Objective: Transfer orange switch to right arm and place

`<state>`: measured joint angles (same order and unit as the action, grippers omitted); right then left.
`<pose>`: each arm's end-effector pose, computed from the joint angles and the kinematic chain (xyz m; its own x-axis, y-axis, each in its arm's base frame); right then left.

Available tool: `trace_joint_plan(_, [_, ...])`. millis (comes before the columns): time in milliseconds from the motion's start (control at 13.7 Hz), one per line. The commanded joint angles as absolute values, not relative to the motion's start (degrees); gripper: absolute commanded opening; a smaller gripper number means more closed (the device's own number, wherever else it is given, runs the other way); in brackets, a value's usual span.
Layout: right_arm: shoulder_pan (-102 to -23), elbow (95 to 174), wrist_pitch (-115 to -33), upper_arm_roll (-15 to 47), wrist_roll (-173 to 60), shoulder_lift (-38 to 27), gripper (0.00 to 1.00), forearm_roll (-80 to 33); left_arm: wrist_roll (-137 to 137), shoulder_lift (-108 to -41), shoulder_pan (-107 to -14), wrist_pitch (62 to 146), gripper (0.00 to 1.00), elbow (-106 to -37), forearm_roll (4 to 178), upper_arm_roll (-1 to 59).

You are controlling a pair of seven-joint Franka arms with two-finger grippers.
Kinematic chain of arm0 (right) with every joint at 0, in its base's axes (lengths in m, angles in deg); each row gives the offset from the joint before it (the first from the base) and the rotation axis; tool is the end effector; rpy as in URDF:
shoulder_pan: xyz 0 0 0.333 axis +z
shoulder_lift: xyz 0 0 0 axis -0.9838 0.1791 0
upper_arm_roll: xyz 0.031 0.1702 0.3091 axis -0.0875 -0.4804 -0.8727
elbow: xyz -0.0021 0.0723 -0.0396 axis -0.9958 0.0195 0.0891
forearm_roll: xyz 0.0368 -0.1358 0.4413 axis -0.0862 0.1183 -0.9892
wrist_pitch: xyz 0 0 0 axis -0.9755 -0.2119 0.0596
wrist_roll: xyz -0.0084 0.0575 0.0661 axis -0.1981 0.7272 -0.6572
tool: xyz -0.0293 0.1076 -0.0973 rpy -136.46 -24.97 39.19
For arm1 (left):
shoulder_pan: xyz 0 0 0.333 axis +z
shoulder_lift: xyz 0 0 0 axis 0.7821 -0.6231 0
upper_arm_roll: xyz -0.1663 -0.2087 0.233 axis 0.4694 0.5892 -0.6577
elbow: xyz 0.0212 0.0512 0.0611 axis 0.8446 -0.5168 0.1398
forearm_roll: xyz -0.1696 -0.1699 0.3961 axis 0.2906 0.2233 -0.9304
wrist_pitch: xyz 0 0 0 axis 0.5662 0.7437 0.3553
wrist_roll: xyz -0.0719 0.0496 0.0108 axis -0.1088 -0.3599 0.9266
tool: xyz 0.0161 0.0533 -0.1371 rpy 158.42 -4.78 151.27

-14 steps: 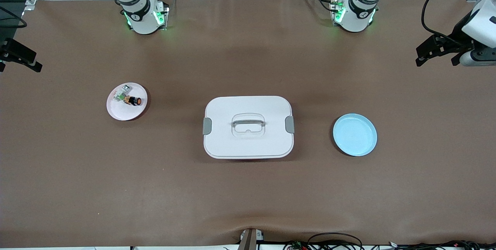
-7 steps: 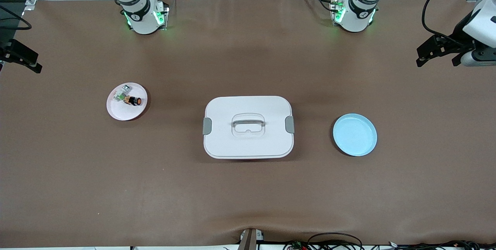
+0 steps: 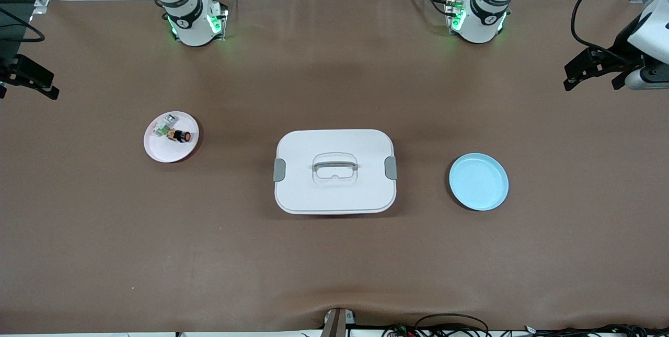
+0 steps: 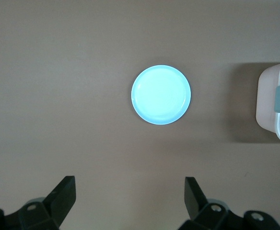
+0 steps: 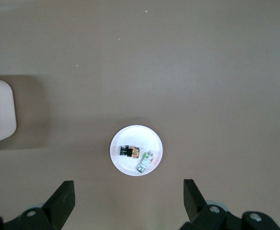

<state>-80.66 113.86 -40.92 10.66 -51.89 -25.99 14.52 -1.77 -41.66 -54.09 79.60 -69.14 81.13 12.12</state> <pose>0.6302 -0.0154 0.6830 0.9999 -0.0138 0.0080 -0.0139 -0.9997 0.0187 0.5862 -0.0408 0.6308 0.9991 0.0070 0.0421 0.0074 -0.9999 -0.0107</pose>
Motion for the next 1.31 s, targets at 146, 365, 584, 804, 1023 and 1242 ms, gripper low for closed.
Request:
trace_joint_plan(146, [-80.73,115.58,-41.40,10.86,-51.05,-26.24,1.00,12.74,-2.74,-41.32,-53.57,79.93,1.00,-69.01,81.66,12.10])
trace_joint_plan(365, [-80.82,115.58,-41.58,10.95,-51.14,-26.15,1.00,12.74,-2.74,-41.32,-53.30,80.10,1.00,-68.92,81.66,12.10])
trace_joint_plan(584, [-81.35,115.58,-41.93,10.95,-51.05,-26.06,1.00,12.74,-2.74,-41.32,-53.30,80.10,1.00,-68.92,81.66,12.10])
trace_joint_plan(804, [-81.44,115.76,-41.75,11.04,-51.05,-25.97,1.00,12.74,-2.74,-41.23,-53.30,80.10,1.00,-68.92,81.66,12.10])
trace_joint_plan(1023, [-81.26,115.76,-41.67,11.13,-51.05,-25.89,1.00,12.74,-2.74,-41.23,-53.39,80.19,1.00,-69.01,81.74,12.10])
trace_joint_plan(1242, [-81.26,115.76,-41.23,11.13,-51.05,-25.97,1.00,12.74,-2.74,-41.23,-53.39,80.37,1.00,-69.01,81.83,12.10])
